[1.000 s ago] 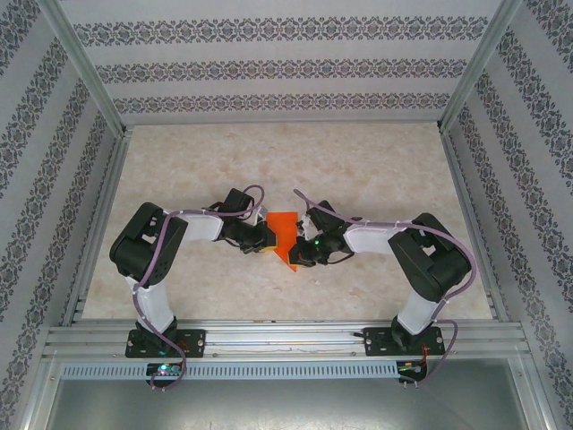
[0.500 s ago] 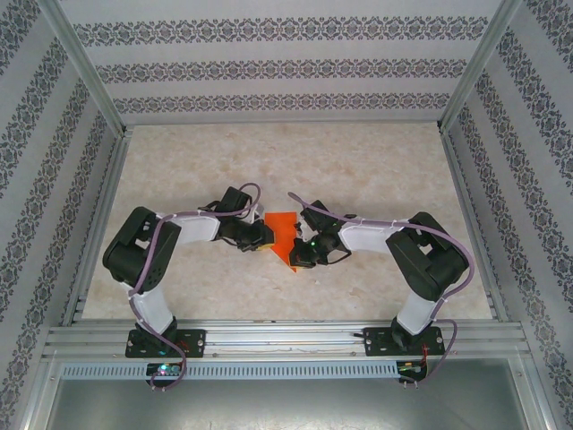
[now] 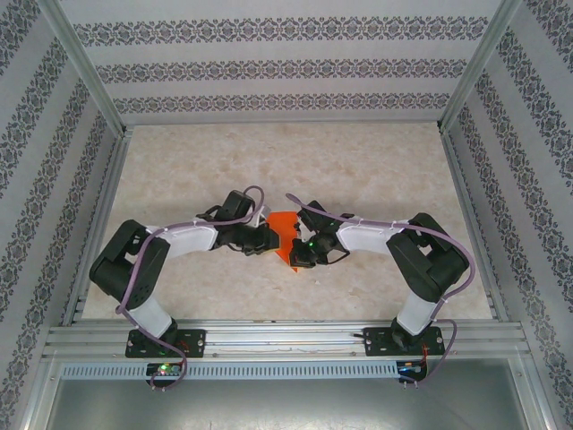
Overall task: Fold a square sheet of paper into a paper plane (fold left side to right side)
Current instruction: Third fold the triangle at the center of the table.
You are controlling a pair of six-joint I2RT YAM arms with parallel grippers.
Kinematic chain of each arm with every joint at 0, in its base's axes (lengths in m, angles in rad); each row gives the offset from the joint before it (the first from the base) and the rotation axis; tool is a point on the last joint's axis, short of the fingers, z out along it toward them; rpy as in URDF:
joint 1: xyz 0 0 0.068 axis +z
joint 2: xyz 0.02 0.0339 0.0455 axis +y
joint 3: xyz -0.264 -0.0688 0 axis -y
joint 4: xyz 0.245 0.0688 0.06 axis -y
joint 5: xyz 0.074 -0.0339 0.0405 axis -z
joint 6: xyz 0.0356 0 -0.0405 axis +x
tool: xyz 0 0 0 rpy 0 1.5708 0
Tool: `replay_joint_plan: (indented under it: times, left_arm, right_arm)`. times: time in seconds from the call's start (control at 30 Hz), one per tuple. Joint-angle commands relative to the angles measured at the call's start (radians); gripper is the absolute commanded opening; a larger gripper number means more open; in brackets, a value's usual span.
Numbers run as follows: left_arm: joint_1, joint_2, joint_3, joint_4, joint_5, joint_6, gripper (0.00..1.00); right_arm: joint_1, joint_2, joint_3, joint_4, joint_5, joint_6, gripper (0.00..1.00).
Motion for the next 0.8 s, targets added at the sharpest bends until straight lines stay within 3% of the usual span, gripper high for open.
replay_joint_plan:
  times: [0.0, 0.4, 0.77]
  left_arm:
    - [-0.021, 0.044, 0.02, 0.026, 0.016, -0.029, 0.15]
    - [-0.028, 0.1, 0.059, 0.01, 0.004, -0.026, 0.15]
    - [-0.017, 0.154, 0.103, -0.107, -0.065, 0.012, 0.12]
  right_arm:
    - [0.011, 0.04, -0.03, -0.135, 0.143, 0.004, 0.0]
    - [0.019, 0.055, -0.024, -0.141, 0.148, 0.0, 0.0]
    - [0.024, 0.056, -0.021, -0.163, 0.162, -0.006, 0.0]
